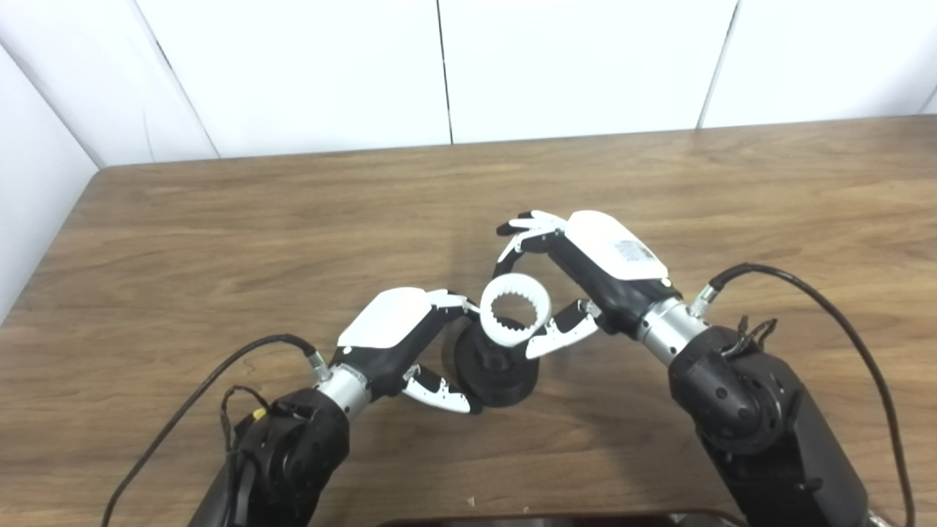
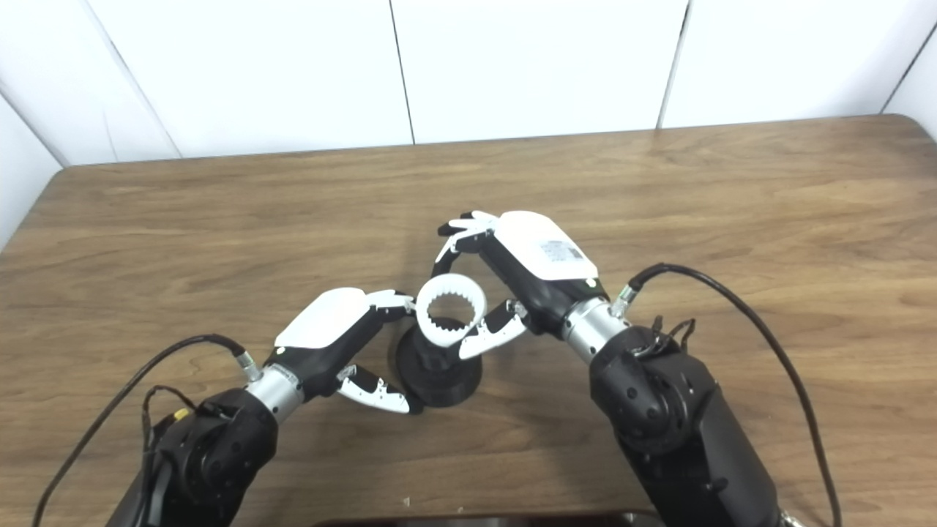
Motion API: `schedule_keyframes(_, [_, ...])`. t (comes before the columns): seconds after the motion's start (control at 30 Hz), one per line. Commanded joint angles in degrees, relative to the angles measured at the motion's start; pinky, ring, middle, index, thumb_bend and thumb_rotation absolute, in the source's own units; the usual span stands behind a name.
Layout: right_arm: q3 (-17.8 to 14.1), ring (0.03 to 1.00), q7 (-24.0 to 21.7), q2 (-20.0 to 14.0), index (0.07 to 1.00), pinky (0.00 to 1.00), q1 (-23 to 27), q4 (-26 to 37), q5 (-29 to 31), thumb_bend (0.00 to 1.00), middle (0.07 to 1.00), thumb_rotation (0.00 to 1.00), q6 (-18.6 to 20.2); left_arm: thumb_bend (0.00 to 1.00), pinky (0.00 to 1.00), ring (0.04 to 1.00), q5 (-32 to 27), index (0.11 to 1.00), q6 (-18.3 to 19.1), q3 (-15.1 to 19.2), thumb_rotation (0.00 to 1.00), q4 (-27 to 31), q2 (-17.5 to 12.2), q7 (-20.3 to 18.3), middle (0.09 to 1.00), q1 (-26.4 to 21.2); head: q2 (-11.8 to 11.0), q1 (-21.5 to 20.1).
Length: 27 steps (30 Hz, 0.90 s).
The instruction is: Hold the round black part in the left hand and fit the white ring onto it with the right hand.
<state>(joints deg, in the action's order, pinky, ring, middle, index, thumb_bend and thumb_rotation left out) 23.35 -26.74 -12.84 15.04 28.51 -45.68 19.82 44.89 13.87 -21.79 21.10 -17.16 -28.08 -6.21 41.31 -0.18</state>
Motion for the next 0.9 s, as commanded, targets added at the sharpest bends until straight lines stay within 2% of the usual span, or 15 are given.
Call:
schedule_keyframes(0.0, [0.2, 0.927, 0.8, 1.1, 0.493, 0.8, 1.5, 0.5, -0.4, 0.52, 0.856, 0.16, -2.1, 0.79, 0.86, 0.923, -0.1, 0.732, 0.4, -0.6, 0.25, 0.6, 0.1, -1.4, 0.868, -0.5, 0.0, -0.1])
schedule_keyframes(0.47, [1.0, 0.934, 1.1, 2.6, 0.492, 0.81, 1.2, -1.2, 0.1, 0.52, 0.857, 0.16, -3.2, 0.79, 0.86, 0.926, 0.0, 0.74, 0.8, -0.8, 0.24, 0.9, 0.1, -1.5, 0.871, -0.5, 0.1, 0.1])
schedule_keyframes(0.87, [0.7, 0.936, 1.1, 2.4, 0.493, 0.81, 0.4, -1.8, 0.7, 0.52, 0.86, 0.16, -4.5, 0.78, 0.86, 0.926, 0.1, 0.76, 1.2, -1.0, 0.24, 1.5, 0.0, -2.0, 0.876, -0.6, 0.4, 0.1])
